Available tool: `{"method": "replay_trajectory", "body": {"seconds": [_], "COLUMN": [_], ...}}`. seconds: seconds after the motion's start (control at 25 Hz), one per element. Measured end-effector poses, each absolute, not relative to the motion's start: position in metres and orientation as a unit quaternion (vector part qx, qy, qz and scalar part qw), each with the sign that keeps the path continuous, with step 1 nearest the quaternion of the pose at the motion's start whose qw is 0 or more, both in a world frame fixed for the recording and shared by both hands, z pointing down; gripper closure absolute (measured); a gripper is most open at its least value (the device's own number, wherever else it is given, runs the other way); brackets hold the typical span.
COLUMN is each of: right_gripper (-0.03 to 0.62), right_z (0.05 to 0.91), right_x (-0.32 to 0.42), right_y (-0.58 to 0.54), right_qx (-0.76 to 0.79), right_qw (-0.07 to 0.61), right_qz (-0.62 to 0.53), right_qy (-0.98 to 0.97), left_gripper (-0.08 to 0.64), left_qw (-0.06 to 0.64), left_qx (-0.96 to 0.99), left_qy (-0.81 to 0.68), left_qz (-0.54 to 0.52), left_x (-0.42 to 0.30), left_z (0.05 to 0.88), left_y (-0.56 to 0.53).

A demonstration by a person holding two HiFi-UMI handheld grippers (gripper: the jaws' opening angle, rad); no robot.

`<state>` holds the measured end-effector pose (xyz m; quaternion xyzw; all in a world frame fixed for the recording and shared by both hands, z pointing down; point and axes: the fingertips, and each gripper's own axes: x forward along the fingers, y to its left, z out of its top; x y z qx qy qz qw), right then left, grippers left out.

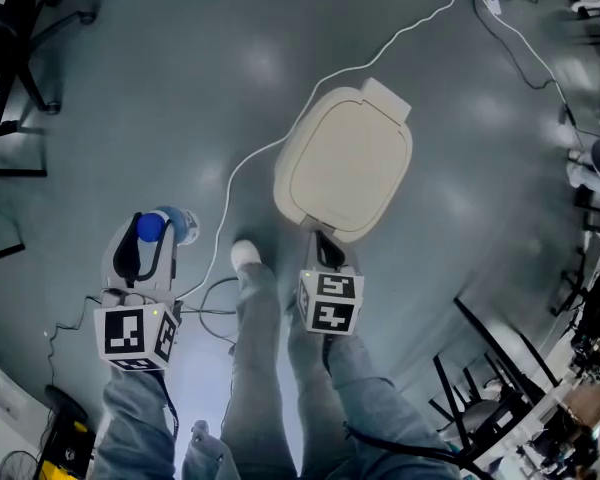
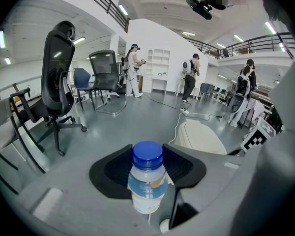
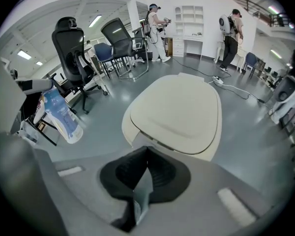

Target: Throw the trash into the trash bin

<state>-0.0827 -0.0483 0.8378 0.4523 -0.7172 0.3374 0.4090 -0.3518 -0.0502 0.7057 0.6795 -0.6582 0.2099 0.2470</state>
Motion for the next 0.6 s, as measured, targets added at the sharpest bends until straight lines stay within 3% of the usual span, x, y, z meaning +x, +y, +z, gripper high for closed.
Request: {"method": "replay_trajectory", "body": {"seconds": [0.6], "right_gripper": [0.588], "right_z": [0.838], "right_x": [-0.081], "right_y": [-0.049], "right_qx": [0.462], "right_qw": [0.394], "right_qz": [0.326], "right_qy": [-0.725], "left_gripper": [0.357], "left_qw": [0.245], "left_qx": [0.682], "left_qy": [-0.657], "left_qz": [0.209], "left_x": [-0.341], "left_z": [0.704], "left_y": [-0.053]}}
